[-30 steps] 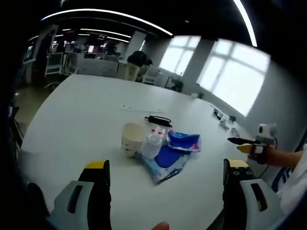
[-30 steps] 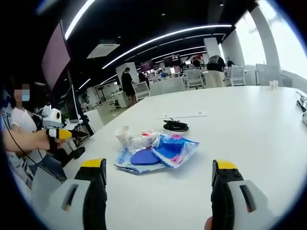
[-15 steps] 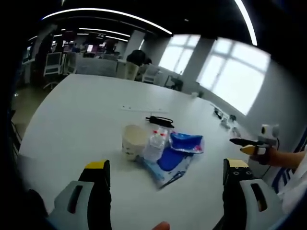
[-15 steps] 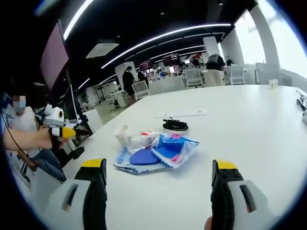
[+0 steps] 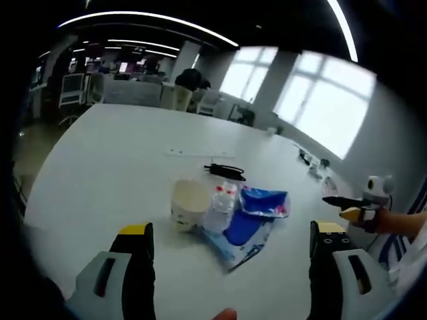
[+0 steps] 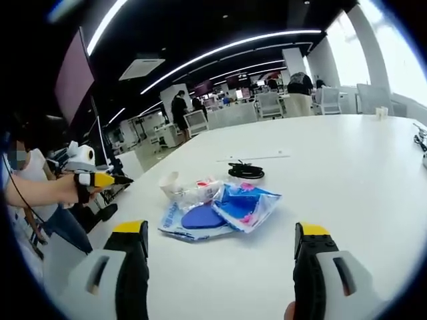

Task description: Arrange the tabletop items into an orderly group along one side of the table until the central work area is clear of visible clutter.

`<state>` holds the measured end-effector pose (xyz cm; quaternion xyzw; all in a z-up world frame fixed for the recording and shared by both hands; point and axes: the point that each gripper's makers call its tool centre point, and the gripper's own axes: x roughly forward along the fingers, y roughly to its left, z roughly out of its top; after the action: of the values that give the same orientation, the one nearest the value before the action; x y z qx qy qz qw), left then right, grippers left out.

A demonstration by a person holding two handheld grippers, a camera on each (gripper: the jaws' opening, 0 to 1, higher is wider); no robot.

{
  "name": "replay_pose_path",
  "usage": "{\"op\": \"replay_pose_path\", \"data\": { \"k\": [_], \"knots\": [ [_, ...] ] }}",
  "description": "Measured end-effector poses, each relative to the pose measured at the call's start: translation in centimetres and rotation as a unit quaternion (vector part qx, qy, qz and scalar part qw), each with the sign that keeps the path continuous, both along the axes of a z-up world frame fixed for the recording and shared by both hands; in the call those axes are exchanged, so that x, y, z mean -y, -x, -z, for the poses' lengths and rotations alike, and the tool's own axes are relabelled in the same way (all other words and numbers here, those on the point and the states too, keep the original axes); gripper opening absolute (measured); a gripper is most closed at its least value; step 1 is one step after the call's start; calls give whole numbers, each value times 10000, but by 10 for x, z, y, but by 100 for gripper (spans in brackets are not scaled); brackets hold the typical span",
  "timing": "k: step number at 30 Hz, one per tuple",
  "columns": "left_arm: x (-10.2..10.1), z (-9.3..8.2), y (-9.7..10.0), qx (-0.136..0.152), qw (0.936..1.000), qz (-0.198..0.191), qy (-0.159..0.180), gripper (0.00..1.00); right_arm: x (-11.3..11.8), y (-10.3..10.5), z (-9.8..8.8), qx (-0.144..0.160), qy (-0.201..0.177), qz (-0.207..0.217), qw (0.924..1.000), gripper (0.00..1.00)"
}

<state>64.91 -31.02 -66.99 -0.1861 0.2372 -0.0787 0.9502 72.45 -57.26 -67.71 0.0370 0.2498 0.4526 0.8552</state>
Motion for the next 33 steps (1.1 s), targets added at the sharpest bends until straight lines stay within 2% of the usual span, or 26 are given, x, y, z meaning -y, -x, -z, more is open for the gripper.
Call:
{"op": "replay_pose_path", "data": {
  "k": [13,33],
  "knots": [
    [2,8,-21,-22,10000,74,-11,94,0,-2,6,-64,36,19,10000,89],
    [-2,19,-42,-84,9999,92,-55,94,-3,-6,17,-188,47,56,9998,88]
  ]
}}
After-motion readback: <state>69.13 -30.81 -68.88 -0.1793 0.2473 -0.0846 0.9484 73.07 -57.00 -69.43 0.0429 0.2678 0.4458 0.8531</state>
